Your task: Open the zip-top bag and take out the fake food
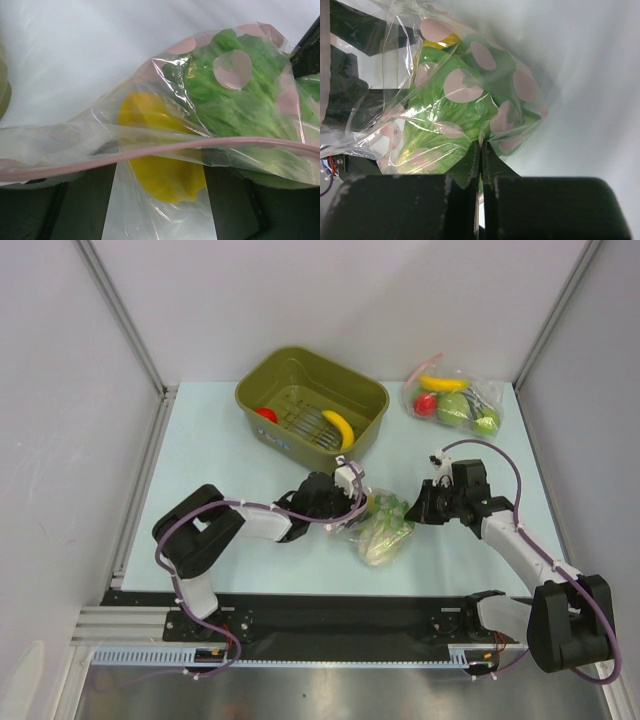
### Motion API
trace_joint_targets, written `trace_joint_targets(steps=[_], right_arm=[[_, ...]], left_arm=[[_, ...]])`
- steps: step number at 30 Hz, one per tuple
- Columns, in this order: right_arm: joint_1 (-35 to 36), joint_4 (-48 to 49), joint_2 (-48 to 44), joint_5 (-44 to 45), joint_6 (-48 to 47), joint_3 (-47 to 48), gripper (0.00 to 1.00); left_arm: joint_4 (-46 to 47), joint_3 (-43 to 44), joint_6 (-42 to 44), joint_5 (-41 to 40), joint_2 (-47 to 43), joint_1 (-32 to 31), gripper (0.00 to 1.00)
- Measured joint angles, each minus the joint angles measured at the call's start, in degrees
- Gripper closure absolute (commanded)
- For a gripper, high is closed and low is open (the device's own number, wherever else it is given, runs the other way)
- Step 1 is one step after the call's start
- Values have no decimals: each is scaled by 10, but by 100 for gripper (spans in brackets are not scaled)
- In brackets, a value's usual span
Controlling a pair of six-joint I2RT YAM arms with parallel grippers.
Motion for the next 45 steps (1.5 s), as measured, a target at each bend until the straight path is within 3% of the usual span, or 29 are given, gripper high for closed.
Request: trace_joint_targets(steps=[11, 21, 25, 27, 29, 32, 37, 45], right_arm=[[-3, -6, 1, 1, -2, 0, 100], [-3, -2, 0, -1, -2, 0, 100], [-3, -1, 0, 0, -2, 0, 100], [-3, -1, 0, 0, -2, 0, 100], [-3, -1, 0, 0, -2, 0, 100], [-3, -1, 0, 0, -2, 0, 100], [-3, -2, -5, 0, -2, 0, 100], [-3, -7, -13, 0, -2, 0, 100]], left_arm=[[-156, 82, 15, -87, 0, -33, 20], [-231, 102, -9, -128, 19, -43, 16], [-243, 115, -9, -130, 31, -47, 17], [-249, 123, -9, -132, 35, -50, 26], [-254, 128, -10, -133, 39, -52, 43], [-256, 129, -12, -141, 39, -57, 51], [-273, 104, -15, -157, 9, -61, 46], [-313, 53, -21, -162, -126, -58, 39]])
